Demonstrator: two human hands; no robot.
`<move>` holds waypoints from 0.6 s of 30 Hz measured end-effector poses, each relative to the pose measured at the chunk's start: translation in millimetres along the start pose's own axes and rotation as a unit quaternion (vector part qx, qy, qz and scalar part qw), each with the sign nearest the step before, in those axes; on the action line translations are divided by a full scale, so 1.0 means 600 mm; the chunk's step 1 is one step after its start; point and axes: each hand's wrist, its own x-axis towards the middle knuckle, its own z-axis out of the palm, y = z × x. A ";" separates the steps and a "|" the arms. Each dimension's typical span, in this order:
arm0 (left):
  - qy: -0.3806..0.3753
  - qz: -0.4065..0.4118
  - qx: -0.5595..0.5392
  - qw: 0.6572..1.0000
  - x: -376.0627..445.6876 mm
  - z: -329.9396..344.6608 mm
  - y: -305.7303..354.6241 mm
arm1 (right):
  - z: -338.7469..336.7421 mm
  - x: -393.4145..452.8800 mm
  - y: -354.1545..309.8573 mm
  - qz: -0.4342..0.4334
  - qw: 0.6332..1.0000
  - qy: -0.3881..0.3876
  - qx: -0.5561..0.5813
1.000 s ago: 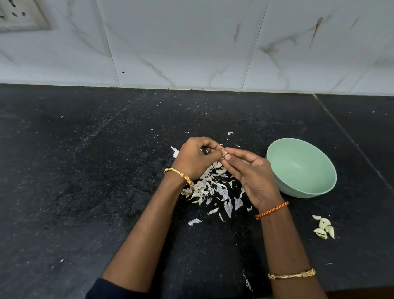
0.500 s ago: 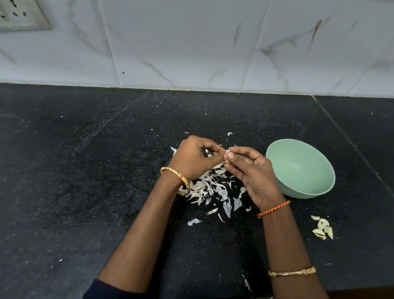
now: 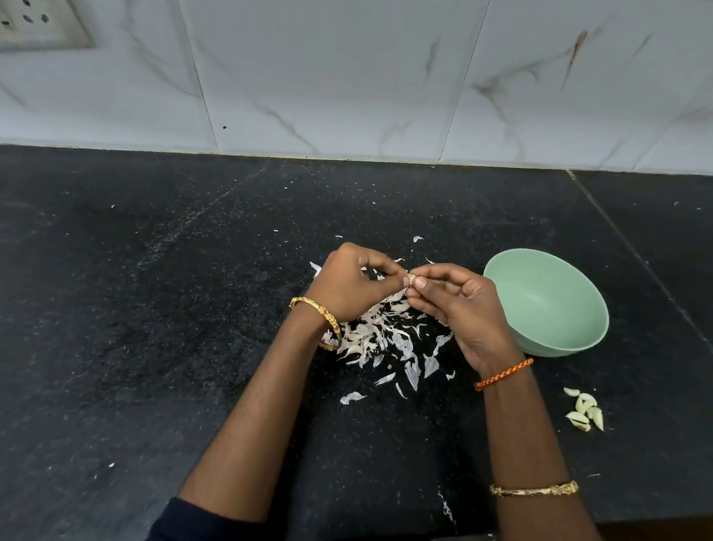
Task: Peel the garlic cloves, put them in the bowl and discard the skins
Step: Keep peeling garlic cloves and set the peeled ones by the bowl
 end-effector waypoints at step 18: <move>0.023 -0.061 -0.018 0.998 0.005 0.019 -0.009 | 0.005 -0.001 0.015 0.033 0.996 0.003 0.088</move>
